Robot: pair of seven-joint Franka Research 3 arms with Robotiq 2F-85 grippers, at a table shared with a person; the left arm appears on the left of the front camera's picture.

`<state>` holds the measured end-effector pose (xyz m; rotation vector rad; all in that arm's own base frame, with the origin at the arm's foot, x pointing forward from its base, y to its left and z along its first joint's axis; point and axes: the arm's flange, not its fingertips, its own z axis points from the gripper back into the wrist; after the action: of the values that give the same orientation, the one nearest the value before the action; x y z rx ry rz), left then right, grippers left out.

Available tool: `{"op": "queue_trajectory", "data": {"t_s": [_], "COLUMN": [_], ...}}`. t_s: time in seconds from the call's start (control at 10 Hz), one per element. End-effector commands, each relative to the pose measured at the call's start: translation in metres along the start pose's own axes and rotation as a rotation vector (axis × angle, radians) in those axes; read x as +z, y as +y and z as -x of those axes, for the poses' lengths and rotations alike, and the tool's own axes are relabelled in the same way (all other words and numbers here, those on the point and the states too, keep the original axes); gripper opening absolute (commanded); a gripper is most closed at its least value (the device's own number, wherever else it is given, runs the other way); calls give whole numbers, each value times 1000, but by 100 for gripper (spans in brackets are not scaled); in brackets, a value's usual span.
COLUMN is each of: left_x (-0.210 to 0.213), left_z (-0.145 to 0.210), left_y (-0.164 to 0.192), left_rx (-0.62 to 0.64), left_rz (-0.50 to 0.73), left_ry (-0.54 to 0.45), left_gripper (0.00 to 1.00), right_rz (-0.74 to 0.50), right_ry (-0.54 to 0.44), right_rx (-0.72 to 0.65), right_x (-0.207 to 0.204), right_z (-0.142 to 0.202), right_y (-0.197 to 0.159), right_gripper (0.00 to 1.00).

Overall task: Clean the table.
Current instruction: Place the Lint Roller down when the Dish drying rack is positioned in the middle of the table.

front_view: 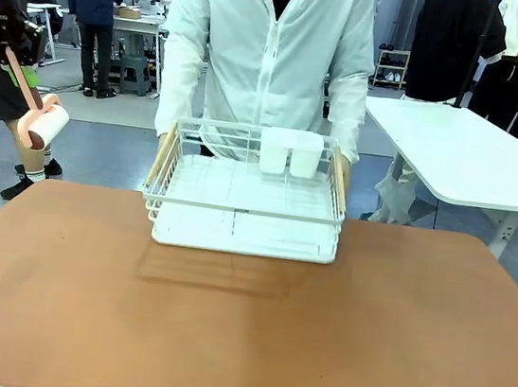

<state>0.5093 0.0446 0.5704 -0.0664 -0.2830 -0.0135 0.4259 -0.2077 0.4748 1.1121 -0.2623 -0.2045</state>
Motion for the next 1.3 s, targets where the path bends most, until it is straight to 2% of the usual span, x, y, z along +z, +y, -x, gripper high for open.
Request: {"op": "queue_trajectory", "data": {"t_s": [0.0,1.2], "left_x": [6,6], "left_z": [1,1], "left_y": [0,0], "left_rx": [3,3], "left_rz": [-16,-16], "left_ry": [-8,-8], "left_gripper": [19,19], "right_rz": [-6,-6], "right_ry": [0,0], "right_rx": [7,7], "right_x": [0,0], "right_z": [0,0], "right_y": [3,3], "right_gripper": [100,100]}}
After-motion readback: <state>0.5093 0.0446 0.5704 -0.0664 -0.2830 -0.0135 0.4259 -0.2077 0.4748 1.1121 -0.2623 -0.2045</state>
